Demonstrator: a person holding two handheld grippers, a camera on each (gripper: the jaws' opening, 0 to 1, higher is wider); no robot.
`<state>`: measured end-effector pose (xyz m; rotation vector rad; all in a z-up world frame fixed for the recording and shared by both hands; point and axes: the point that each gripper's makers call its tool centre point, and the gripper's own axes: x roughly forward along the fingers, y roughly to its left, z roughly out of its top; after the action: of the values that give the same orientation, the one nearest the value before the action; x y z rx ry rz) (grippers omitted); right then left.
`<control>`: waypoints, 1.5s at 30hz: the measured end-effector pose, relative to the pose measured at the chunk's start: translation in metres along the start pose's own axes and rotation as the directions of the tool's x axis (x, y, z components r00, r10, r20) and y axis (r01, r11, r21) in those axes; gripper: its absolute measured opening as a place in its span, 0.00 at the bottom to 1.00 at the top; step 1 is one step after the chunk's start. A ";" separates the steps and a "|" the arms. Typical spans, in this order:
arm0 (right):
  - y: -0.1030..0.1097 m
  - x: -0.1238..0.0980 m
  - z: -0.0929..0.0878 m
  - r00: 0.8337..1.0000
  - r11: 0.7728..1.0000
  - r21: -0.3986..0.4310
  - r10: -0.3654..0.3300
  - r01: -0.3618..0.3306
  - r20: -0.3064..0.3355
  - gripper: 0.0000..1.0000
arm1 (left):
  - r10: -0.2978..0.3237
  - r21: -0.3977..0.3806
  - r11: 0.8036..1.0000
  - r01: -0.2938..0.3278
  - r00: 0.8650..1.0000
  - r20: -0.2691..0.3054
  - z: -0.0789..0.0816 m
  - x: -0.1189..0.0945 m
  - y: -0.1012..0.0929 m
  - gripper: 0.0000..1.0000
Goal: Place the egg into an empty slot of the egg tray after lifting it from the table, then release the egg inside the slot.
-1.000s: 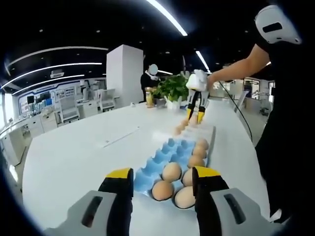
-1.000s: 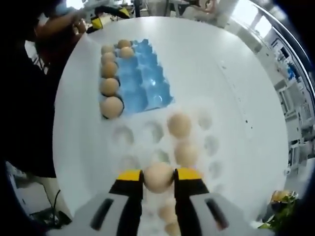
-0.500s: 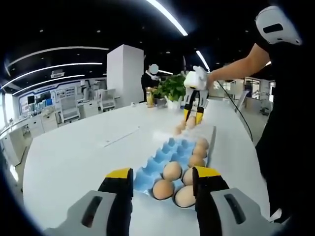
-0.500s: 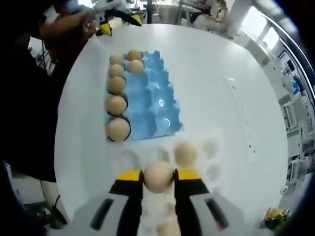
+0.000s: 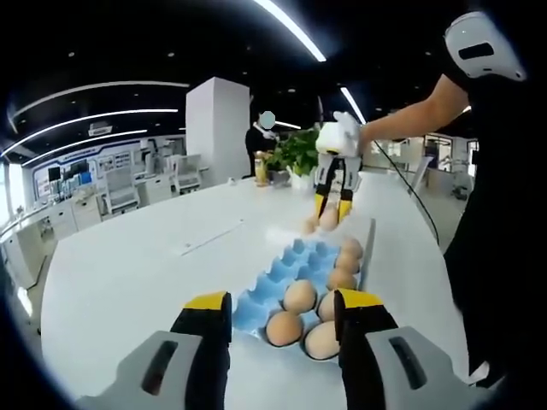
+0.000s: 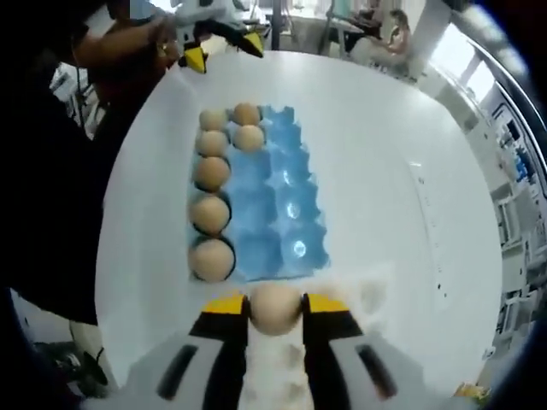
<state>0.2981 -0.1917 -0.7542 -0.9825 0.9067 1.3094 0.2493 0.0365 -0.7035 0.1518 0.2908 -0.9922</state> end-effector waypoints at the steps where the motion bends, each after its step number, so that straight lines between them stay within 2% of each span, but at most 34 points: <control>1: 0.001 0.001 0.003 1.000 1.000 -0.005 0.001 -0.001 0.004 0.24 | -0.003 0.001 1.000 0.003 1.000 0.002 0.000 0.000 -0.001 0.48; 18: 0.008 0.014 0.038 0.998 0.998 -0.056 0.035 -0.032 0.051 0.24 | -0.003 0.005 1.000 0.003 1.000 0.002 0.001 0.000 0.000 0.48; 30: 0.012 0.022 0.052 0.997 0.995 -0.087 0.062 -0.057 0.055 0.24 | 0.002 0.004 1.000 -0.002 1.000 0.007 0.001 -0.001 0.002 0.48; 45: 0.017 0.035 0.080 0.992 0.987 -0.139 0.097 -0.085 0.082 0.24 | -0.002 -0.003 1.000 0.002 1.000 0.009 0.000 0.003 0.002 0.48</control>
<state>0.2818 -0.1046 -0.7609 -0.9886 0.8119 1.4961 0.2526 0.0355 -0.7039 0.1439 0.2840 -0.9944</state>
